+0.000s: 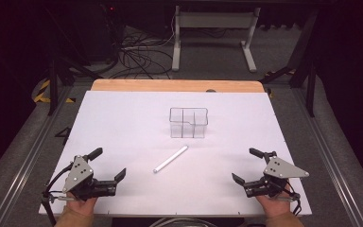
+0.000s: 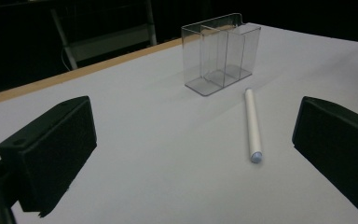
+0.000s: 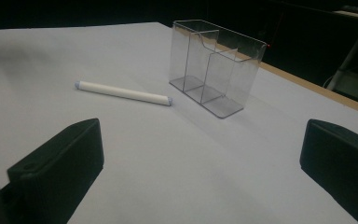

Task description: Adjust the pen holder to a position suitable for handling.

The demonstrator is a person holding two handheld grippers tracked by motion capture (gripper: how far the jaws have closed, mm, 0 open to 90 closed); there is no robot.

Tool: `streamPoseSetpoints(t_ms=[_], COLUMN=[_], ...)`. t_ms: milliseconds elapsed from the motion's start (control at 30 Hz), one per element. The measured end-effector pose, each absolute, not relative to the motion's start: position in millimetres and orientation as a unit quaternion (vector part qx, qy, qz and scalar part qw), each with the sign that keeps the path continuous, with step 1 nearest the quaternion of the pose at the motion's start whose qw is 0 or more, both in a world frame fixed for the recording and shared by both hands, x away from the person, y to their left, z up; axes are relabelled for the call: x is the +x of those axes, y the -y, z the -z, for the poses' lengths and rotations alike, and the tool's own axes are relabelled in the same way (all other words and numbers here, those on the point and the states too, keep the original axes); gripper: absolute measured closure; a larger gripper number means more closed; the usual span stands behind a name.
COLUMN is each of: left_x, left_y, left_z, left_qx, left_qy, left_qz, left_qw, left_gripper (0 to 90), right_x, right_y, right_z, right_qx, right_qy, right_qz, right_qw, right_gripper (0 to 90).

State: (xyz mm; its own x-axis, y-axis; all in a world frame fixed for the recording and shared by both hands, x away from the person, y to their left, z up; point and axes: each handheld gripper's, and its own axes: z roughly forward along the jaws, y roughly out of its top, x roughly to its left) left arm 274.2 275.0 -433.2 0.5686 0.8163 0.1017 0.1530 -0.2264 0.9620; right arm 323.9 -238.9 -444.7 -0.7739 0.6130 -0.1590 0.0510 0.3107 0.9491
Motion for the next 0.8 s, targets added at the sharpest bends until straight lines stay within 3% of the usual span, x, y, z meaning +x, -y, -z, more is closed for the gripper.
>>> streamPoseSetpoints(t_ms=[800], left_x=[271.0], left_y=[-272.3], left_z=[432.0], left_qx=[0.713], left_qy=[-0.336], left_qz=[-0.329], left_qw=[0.52], left_gripper=[0.4], right_x=[322.6], right_y=[236.8], right_z=[444.1], right_qx=[0.21], right_qy=[-0.77], right_qz=[-0.545], right_qw=[0.257], right_gripper=[1.4])
